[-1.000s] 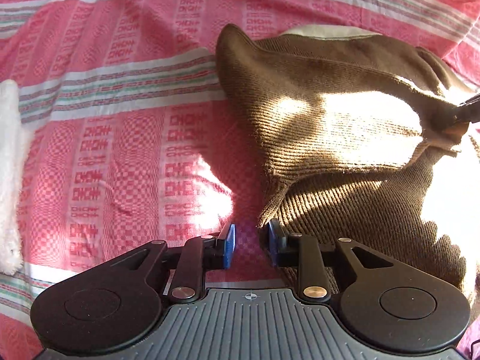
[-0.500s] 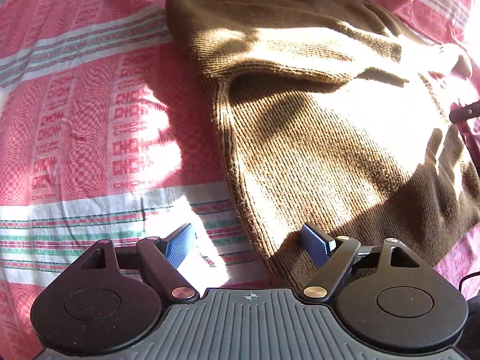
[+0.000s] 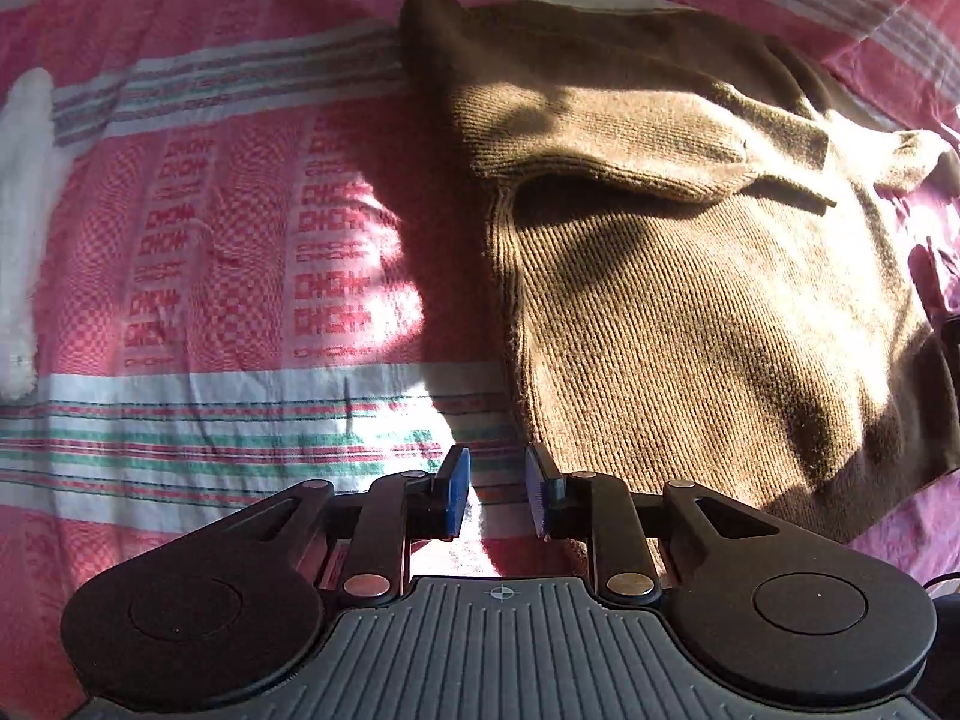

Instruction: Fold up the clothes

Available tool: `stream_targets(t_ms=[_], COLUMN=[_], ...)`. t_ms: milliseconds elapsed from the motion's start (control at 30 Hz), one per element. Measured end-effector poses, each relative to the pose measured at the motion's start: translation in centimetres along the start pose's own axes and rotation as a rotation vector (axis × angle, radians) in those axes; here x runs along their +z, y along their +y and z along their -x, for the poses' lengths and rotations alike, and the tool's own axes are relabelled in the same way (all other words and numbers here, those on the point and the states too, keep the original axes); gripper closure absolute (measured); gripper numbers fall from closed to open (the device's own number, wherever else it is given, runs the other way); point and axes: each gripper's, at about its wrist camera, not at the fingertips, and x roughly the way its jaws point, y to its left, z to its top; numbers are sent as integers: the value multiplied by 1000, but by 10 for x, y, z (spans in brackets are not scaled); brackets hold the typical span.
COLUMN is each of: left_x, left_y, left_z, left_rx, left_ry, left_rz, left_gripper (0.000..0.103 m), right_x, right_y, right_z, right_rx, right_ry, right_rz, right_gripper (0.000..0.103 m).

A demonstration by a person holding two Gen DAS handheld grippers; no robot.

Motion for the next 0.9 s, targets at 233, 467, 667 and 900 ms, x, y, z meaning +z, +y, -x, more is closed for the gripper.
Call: stream_targets(t_ms=[233, 467, 667, 900], left_x=[51, 118, 148, 160], left_y=[-36, -137, -166, -147], left_z=[24, -41, -83, -96], left_rx=[82, 60, 56, 36], left_ry=[-153, -145, -115, -95], left_rz=[22, -132, -177, -198], left_gripper=[19, 16, 28, 25], right_x=[55, 89, 102, 113], right_y=[-132, -184, -178, -112], right_z=[53, 31, 8, 16], right_rx=[-208, -314, -257, -90], right_ry=[-182, -194, -118, -32], right_rz=[-59, 51, 136, 182], right_gripper=[34, 26, 43, 98])
